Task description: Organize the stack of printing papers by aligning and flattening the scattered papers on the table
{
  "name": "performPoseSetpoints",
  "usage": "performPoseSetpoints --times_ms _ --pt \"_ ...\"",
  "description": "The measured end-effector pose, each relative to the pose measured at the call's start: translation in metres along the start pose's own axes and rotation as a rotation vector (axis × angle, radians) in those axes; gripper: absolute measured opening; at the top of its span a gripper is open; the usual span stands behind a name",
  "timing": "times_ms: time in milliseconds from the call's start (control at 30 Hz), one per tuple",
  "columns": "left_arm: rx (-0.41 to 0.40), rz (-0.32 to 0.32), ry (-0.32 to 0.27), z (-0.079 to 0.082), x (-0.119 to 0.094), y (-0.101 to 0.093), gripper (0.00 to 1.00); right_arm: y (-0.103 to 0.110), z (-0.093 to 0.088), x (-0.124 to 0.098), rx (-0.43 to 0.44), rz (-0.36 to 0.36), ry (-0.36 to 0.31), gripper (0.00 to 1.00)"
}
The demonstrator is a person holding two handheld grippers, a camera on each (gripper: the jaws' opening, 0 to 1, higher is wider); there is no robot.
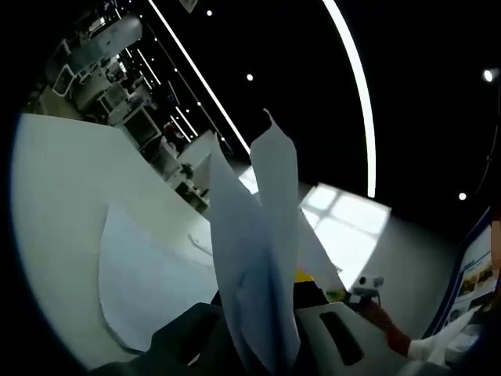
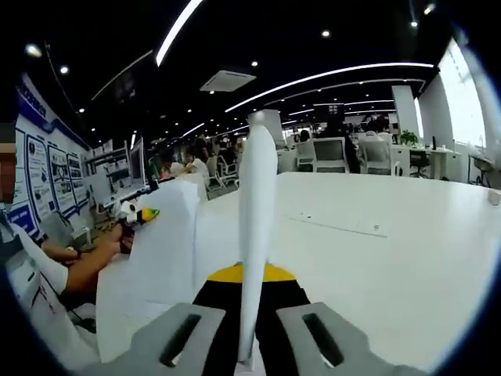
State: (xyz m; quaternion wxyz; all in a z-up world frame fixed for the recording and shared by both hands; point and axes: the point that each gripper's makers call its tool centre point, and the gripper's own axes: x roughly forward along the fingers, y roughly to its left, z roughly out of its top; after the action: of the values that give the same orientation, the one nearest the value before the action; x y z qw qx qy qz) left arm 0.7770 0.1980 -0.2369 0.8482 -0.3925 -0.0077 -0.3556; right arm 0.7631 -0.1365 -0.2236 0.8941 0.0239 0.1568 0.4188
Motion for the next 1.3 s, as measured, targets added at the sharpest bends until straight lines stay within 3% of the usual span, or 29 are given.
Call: performPoseSetpoints --times_ms 667,900,1133,1300 --pt "-0.009 0.006 0.004 -0.001 0.000 0.002 0.06 0.026 0.023 0.003 -0.016 0.042 -0.037 0.00" --pt "-0.030 -0.004 -0.013 0.005 0.001 -0.002 0.06 0.028 0.036 -0.001 -0.025 0.045 -0.051 0.00" --pt "-0.003 -0.015 -0.016 0.019 0.015 -0.014 0.06 0.036 0.049 -0.006 -0.038 0.050 -0.075 0.00" --pt "-0.008 -0.027 -0.025 0.019 0.024 -0.013 0.06 0.042 0.056 -0.008 -0.043 0.062 -0.086 0.00"
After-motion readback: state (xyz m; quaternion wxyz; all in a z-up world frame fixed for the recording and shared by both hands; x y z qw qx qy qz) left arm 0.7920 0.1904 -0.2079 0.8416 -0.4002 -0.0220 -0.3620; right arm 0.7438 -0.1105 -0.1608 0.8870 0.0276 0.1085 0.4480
